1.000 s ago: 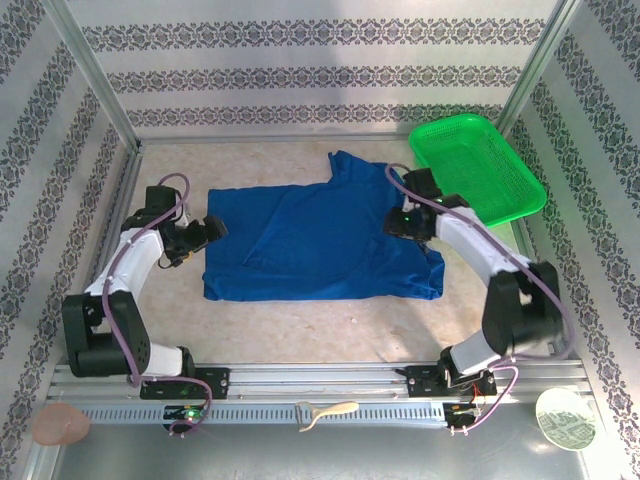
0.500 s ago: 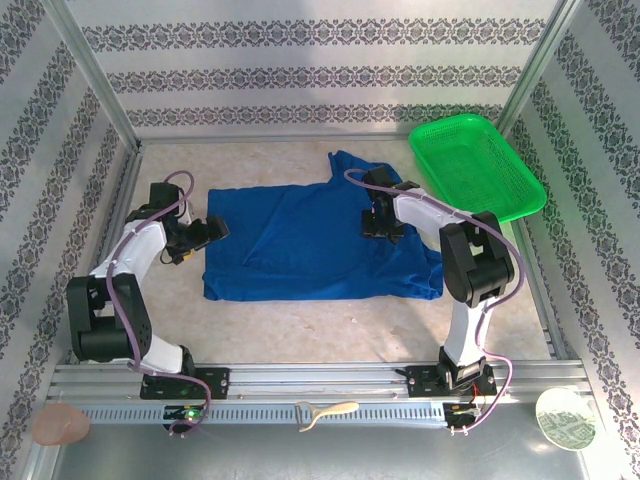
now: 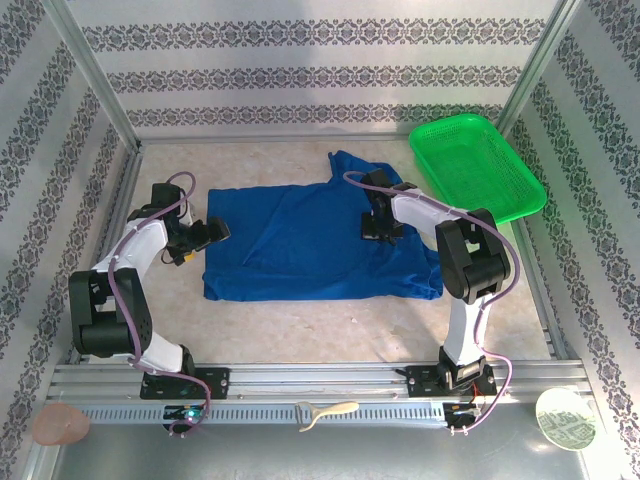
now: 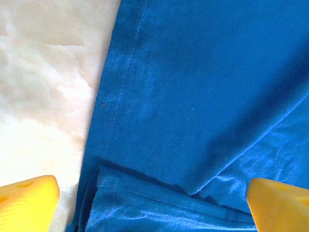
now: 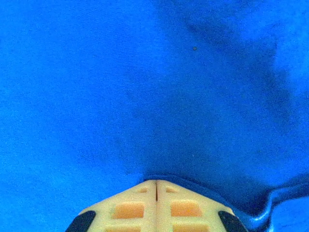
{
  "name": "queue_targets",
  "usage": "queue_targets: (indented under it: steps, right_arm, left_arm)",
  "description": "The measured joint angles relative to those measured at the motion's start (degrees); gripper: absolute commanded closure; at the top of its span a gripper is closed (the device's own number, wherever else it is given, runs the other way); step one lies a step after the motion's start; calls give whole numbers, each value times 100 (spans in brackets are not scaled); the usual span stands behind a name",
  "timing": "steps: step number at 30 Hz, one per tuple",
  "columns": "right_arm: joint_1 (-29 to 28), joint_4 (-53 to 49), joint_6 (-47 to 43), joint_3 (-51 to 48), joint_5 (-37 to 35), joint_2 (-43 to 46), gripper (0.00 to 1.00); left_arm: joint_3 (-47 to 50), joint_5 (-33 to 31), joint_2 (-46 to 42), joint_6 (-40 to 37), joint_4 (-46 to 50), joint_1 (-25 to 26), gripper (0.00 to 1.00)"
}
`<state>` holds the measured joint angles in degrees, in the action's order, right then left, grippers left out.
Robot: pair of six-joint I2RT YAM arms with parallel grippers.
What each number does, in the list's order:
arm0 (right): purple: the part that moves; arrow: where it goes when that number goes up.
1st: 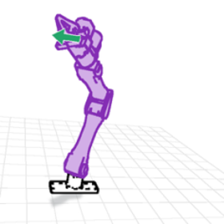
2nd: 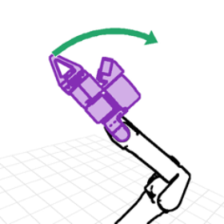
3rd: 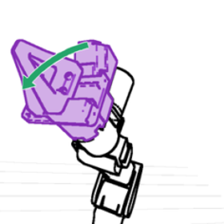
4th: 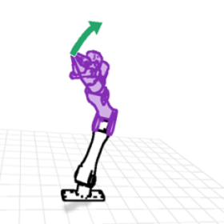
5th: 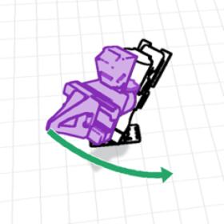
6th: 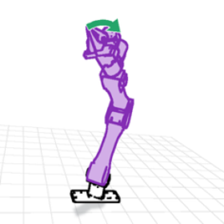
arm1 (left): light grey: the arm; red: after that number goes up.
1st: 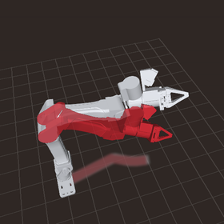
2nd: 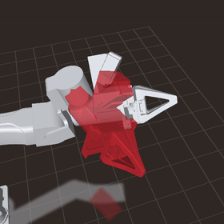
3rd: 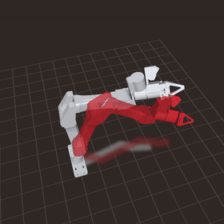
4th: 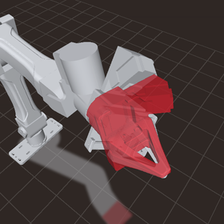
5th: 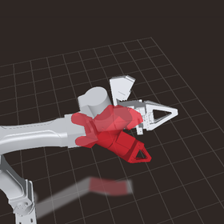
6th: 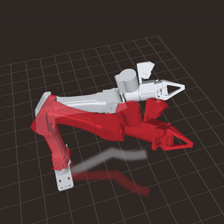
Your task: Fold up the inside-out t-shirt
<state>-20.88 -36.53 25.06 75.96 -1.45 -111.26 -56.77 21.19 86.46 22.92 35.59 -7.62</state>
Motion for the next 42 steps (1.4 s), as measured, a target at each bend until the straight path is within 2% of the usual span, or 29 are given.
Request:
queue_targets:
  steps: [5, 12, 17, 18, 19, 21, 23, 30, 34, 36, 38, 41, 42]
  right_arm:
    - [0, 33, 24, -142, 46, 177, 100]
    - [0, 96, 48, -127, 63, 898, 100]
    - [0, 116, 48, 133, 66, 953, 100]
    - [0, 114, 48, 181, 70, 949, 88]
    - [0, 105, 61, 221, 85, 933, 72]
    - [-2, 107, 68, 254, 87, 879, 58]
    - [-42, 96, 114, 208, 72, 824, 54]
    - [-304, 111, 315, -339, -70, 651, 52]
    - [-365, 116, 376, -466, -114, 457, 56]
    - [-365, 116, 411, -516, -138, 413, 61]
    - [-365, 116, 450, -535, -186, 396, 71]
    - [-365, 136, 470, -535, -234, 396, 98]
    - [-363, 146, 494, -535, -238, 396, 100]
  left_arm:
    - [0, 17, 0, 0, 0, 0, 0]
    - [-7, 17, 0, 0, 0, 0, 0]
    - [-7, 17, 0, 0, 2, 0, 0]
    - [-7, 17, 0, 0, 2, -2, 0]
    - [-7, 17, 0, 0, 2, 0, 0]
    - [-7, 17, 0, 0, 0, 0, 0]
    - [-7, 20, 0, 0, 0, 0, 0]
    - [-7, 103, 9, 2, -2, 0, 0]
    - [-7, 125, 52, 2, 0, -2, 0]
    - [-7, 125, 68, 2, -2, 0, 0]
    - [-7, 125, 68, 2, -2, 0, 0]
    - [-7, 127, 70, 2, -2, 0, 0]
    - [-7, 127, 70, 2, -4, 0, 0]
